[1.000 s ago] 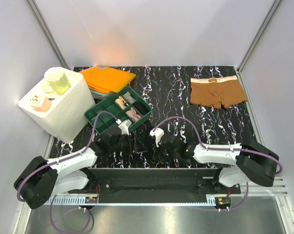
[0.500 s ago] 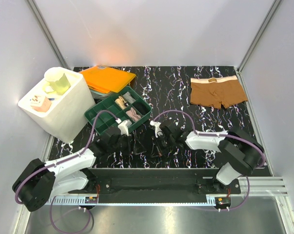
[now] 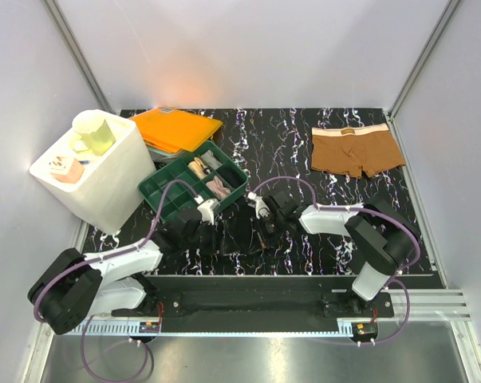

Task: Roll the underwear
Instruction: Roll the underwear to the center of the board.

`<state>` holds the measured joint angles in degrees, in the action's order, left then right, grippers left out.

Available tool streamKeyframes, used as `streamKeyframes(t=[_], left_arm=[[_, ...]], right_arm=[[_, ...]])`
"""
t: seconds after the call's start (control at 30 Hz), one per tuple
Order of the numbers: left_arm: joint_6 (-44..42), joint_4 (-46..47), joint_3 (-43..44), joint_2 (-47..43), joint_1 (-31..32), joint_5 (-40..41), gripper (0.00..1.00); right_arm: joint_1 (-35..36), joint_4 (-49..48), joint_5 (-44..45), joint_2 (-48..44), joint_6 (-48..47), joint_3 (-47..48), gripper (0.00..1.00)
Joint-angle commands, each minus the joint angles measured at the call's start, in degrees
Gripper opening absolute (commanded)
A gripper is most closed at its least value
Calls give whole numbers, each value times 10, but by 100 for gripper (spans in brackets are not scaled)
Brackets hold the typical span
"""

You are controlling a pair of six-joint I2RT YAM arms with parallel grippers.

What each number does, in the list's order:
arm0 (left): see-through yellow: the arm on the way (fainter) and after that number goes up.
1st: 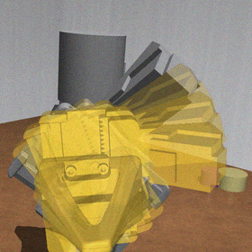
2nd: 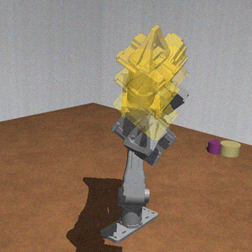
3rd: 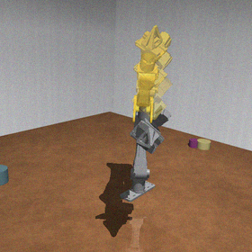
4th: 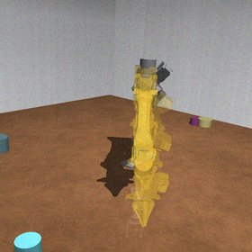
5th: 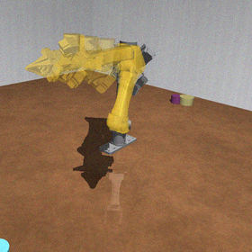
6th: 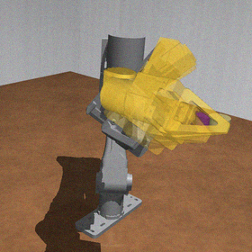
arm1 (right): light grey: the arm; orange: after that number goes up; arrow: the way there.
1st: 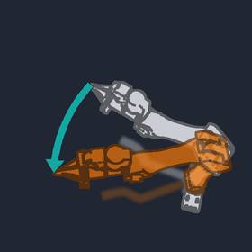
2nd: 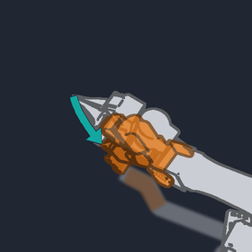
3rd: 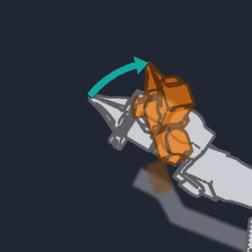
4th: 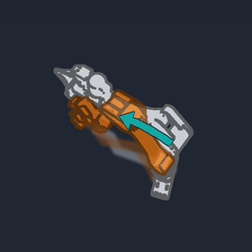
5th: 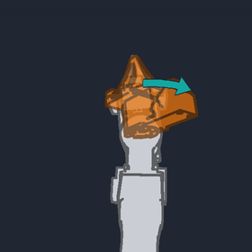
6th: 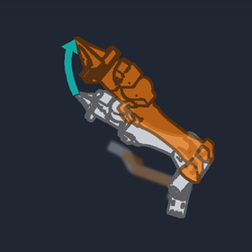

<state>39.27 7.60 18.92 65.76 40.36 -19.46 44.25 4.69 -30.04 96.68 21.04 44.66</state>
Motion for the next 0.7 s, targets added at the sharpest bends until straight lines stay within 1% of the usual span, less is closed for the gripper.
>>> streamKeyframes(t=[0.0, 0.13, 0.33, 0.57, 0.67], left_arm=[[-29, 43, 16, 14, 2, -10, 72], [-26, 51, 28, 54, 6, -9, 72], [-19, 79, 35, 85, 9, 6, 70], [-7, 90, 41, 118, 11, 30, 64], [-2, 91, 42, 131, 11, 39, 59]], right_arm=[[-8, 23, -15, 11, -11, 21, 0], [-10, 25, -19, 11, -16, 21, 0], [-10, 29, -23, 17, -21, 21, 0], [-10, 29, -27, 22, -25, 24, 0], [-11, 29, -27, 23, -27, 24, 0]])
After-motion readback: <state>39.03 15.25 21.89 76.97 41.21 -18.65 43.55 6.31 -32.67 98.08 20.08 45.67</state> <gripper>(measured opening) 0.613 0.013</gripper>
